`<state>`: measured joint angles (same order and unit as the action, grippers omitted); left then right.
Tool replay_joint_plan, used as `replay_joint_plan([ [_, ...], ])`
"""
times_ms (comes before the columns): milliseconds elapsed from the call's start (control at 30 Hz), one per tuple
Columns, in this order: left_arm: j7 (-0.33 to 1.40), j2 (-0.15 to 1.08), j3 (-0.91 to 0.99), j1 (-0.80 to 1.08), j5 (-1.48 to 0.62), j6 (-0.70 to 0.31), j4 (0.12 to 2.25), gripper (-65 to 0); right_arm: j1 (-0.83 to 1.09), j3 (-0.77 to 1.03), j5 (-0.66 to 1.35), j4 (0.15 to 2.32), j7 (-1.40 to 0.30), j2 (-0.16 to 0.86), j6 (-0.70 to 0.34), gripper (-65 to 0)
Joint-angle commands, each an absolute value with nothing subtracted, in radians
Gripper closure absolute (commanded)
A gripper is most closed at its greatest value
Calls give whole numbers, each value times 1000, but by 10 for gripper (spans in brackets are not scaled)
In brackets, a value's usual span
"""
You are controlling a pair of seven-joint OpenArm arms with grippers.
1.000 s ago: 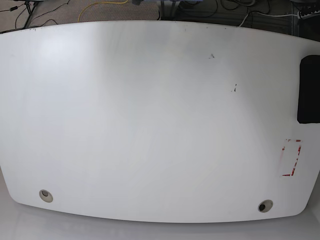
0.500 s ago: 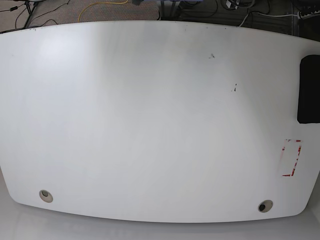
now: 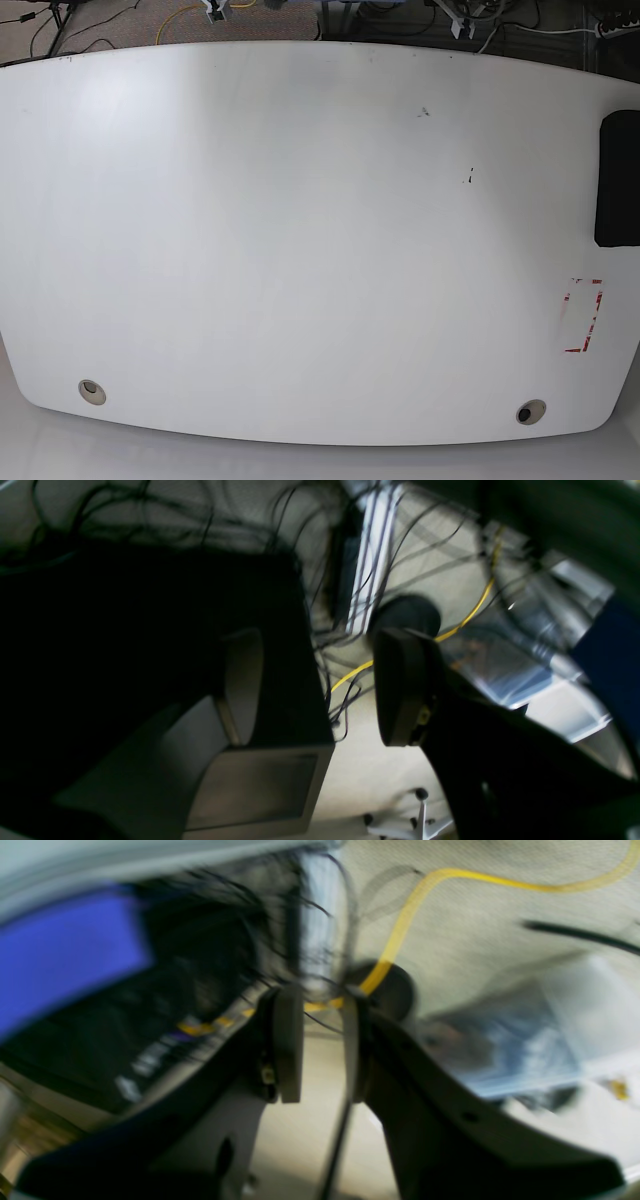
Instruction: Layout the t-shirt on the table in an organized manner, then fold the t-shirt properly
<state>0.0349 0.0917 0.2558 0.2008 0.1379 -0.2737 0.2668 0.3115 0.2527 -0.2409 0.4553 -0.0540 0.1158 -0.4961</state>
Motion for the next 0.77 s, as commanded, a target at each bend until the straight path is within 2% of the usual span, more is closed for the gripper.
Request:
replay_joint_plan([
  [0, 28, 116, 255, 183, 140, -231, 226, -339, 308, 194, -242, 423, -31, 122, -461, -136],
  [167, 27, 119, 254, 139, 143, -202, 160, -374, 305, 148, -240, 414, -27, 122, -395, -138],
  [733, 28, 119, 232, 127, 182, -200, 137, -374, 291, 145, -236, 410, -25, 117, -390, -138],
])
